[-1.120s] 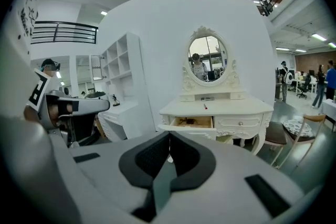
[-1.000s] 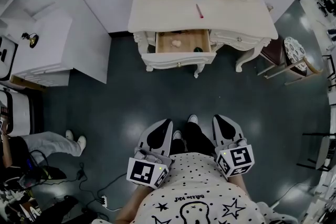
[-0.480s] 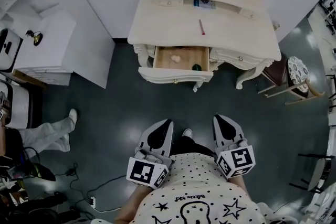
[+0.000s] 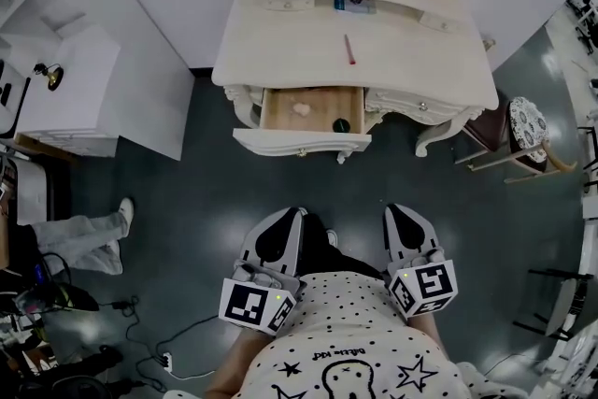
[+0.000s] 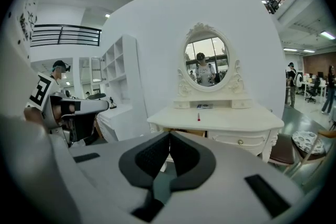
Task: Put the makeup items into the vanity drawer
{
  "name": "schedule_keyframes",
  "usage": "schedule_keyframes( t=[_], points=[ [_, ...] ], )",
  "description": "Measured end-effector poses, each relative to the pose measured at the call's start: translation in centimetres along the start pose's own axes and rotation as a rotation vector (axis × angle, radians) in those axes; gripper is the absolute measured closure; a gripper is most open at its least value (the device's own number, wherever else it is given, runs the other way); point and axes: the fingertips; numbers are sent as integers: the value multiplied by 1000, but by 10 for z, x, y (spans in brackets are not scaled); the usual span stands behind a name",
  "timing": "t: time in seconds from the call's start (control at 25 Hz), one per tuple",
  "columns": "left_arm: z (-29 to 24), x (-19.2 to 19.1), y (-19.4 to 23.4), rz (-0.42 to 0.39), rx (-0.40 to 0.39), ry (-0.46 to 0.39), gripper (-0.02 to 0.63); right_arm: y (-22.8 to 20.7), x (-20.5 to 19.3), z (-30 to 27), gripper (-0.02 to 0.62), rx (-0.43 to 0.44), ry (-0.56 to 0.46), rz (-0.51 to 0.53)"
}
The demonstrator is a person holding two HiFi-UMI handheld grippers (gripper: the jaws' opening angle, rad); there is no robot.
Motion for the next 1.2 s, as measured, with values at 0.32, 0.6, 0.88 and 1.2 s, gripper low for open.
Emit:
schedule_keyframes(
  t=[0.32,0.6,0.88,1.2],
  points=[
    [-53,15,39,-16,-61,-18,611,-7,37,-48,587,-71,-46,-14],
    [-97,45,91,-54,-91,-29,611,5,70,-90,586,-99,-78,-72],
    [-116,43,122,-57,-119,-14,610,6,79,-120,586,-133,-92,-103],
    [-123,33,151,-39,-93,15,611,15,79,-152,586,-117,-57,-105]
  ],
)
Point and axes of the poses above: the fingertips, and each gripper's own axes: z backward along the fingers, y to its left, x out of its top, and after that the axes turned 15 degrees about -z, right-handed
